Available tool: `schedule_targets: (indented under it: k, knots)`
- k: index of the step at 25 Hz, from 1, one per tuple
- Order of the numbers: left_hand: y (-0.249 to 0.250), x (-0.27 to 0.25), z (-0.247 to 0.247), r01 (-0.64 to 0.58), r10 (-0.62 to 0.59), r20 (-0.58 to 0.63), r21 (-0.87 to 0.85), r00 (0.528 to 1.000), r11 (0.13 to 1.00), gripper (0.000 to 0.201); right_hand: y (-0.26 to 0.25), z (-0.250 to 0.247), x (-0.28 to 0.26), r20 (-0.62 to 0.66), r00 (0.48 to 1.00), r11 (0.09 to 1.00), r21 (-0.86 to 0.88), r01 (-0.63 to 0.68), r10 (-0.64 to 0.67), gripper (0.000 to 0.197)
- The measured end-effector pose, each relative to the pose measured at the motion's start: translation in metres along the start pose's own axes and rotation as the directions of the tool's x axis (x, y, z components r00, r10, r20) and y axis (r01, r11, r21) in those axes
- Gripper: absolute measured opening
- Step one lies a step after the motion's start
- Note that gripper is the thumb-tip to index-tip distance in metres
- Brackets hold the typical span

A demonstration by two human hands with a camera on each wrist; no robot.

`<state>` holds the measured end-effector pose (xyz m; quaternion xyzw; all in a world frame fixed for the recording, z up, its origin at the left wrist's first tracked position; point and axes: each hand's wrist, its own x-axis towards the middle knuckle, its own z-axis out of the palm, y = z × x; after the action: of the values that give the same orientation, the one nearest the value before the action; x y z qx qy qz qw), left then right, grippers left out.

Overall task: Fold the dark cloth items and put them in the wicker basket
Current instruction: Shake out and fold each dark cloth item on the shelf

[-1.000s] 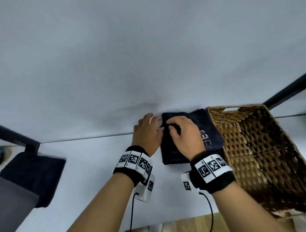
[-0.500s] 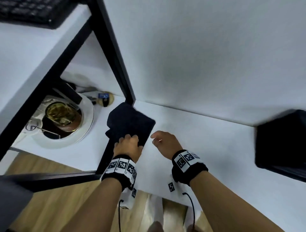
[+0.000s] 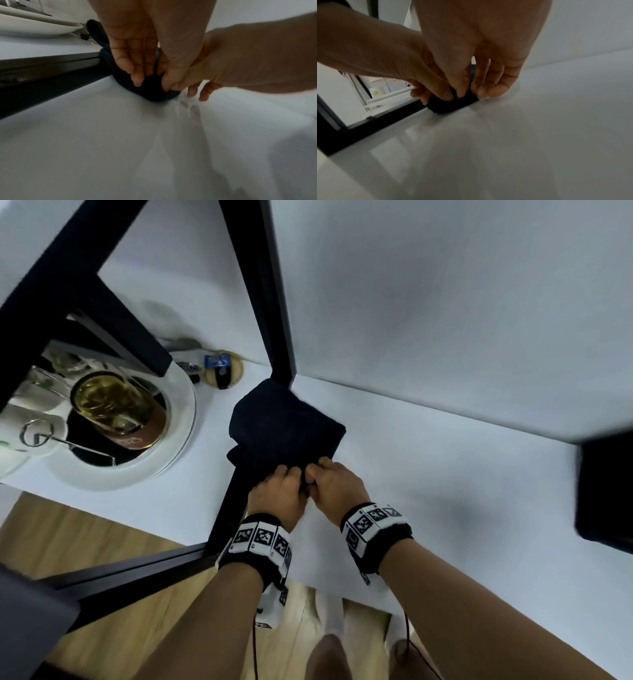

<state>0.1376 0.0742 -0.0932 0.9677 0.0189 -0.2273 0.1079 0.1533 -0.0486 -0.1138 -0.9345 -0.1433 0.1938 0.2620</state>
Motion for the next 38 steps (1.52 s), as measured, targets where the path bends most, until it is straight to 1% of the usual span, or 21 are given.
schedule_targets:
  k: [2, 3, 5, 6, 8, 11, 13, 15, 17, 19, 20, 22, 23, 25, 26, 28, 30, 32, 34, 36, 38]
  knots:
    - [0.003, 0.001, -0.014, 0.003, -0.005, -0.018, -0.134, 1.000, 0.991, 0.013, -0.004, -0.010, -0.003, -0.011, 0.999, 0.998, 0.064, -0.029, 0.030, 0.011]
    - [0.006, 0.001, -0.026, 0.005, -0.015, -0.037, -0.238, 0.999, 0.971, 0.006, -0.006, -0.020, -0.004, -0.030, 0.998, 0.992, 0.114, -0.045, 0.049, 0.009]
    - [0.012, -0.001, -0.053, 0.002, -0.035, -0.061, -0.469, 0.998, 0.883, 0.020, -0.012, -0.049, -0.010, -0.107, 0.992, 0.972, 0.233, -0.034, 0.061, 0.007]
    - [0.017, -0.004, -0.070, -0.020, -0.028, -0.076, -0.569, 0.997, 0.822, 0.022, -0.015, -0.067, -0.015, -0.153, 0.987, 0.959, 0.282, -0.012, 0.058, 0.007]
    - [0.033, -0.015, -0.110, -0.112, 0.036, -0.126, -0.674, 0.991, 0.730, 0.020, -0.023, -0.112, -0.028, -0.238, 0.970, 0.941, 0.337, 0.029, 0.055, 0.005]
    - [0.069, -0.038, -0.171, -0.273, 0.142, -0.239, -0.713, 0.961, 0.646, 0.015, -0.036, -0.185, -0.056, -0.329, 0.943, 0.911, 0.399, 0.102, 0.039, 0.009]
    - [0.097, -0.056, -0.209, -0.356, 0.178, -0.312, -0.733, 0.933, 0.579, 0.015, -0.050, -0.238, -0.084, -0.344, 0.939, 0.892, 0.423, 0.161, -0.007, 0.019]
    - [0.128, -0.078, -0.245, -0.428, 0.203, -0.379, -0.741, 0.903, 0.518, 0.014, -0.060, -0.286, -0.113, -0.406, 0.912, 0.911, 0.357, 0.209, -0.050, 0.025]
    - [0.153, -0.101, -0.275, -0.484, 0.249, -0.415, -0.758, 0.875, 0.438, 0.012, -0.067, -0.326, -0.135, -0.465, 0.881, 0.931, 0.279, 0.234, -0.083, 0.018]
    - [0.179, -0.129, -0.304, -0.550, 0.323, -0.449, -0.740, 0.833, 0.388, 0.011, -0.072, -0.368, -0.163, -0.500, 0.860, 0.911, 0.298, 0.284, -0.104, 0.013]
    - [0.191, -0.141, -0.318, -0.585, 0.368, -0.465, -0.722, 0.806, 0.369, 0.012, -0.075, -0.389, -0.177, -0.501, 0.858, 0.885, 0.339, 0.318, -0.116, 0.016]
    - [0.215, -0.165, -0.344, -0.658, 0.456, -0.493, -0.671, 0.741, 0.342, 0.016, -0.079, -0.426, -0.201, -0.456, 0.873, 0.868, 0.349, 0.354, -0.172, 0.034]
    - [0.226, -0.175, -0.356, -0.691, 0.499, -0.501, -0.640, 0.708, 0.338, 0.018, -0.082, -0.441, -0.211, -0.423, 0.881, 0.872, 0.327, 0.365, -0.211, 0.041]
    - [0.246, -0.189, -0.376, -0.747, 0.564, -0.508, -0.564, 0.651, 0.353, 0.019, -0.087, -0.464, -0.226, -0.399, 0.884, 0.869, 0.315, 0.382, -0.245, 0.042]
    - [0.252, -0.194, -0.384, -0.764, 0.579, -0.513, -0.531, 0.634, 0.366, 0.020, -0.088, -0.472, -0.231, -0.406, 0.886, 0.870, 0.325, 0.370, -0.225, 0.038]
    - [0.264, -0.202, -0.396, -0.791, 0.590, -0.532, -0.479, 0.607, 0.382, 0.022, -0.088, -0.487, -0.244, -0.442, 0.878, 0.888, 0.308, 0.342, -0.184, 0.022]
    - [0.271, -0.207, -0.403, -0.796, 0.591, -0.536, -0.452, 0.603, 0.403, 0.023, -0.085, -0.497, -0.254, -0.478, 0.865, 0.909, 0.274, 0.314, -0.155, 0.010]
    - [0.274, -0.209, -0.406, -0.766, 0.604, -0.474, -0.442, 0.641, 0.466, 0.025, -0.084, -0.502, -0.261, -0.505, 0.850, 0.930, 0.218, 0.295, -0.152, 0.011]
    - [0.275, -0.208, -0.409, -0.739, 0.625, -0.396, -0.367, 0.673, 0.564, 0.022, -0.087, -0.505, -0.266, -0.518, 0.841, 0.947, 0.162, 0.278, -0.158, 0.012]
    - [0.275, -0.208, -0.414, -0.750, 0.628, -0.419, -0.263, 0.655, 0.607, 0.010, -0.088, -0.506, -0.270, -0.529, 0.836, 0.952, 0.153, 0.264, -0.147, 0.016]
    - [0.274, -0.209, -0.420, -0.771, 0.616, -0.492, -0.213, 0.615, 0.600, 0.008, -0.085, -0.504, -0.272, -0.512, 0.848, 0.939, 0.206, 0.276, -0.137, 0.025]
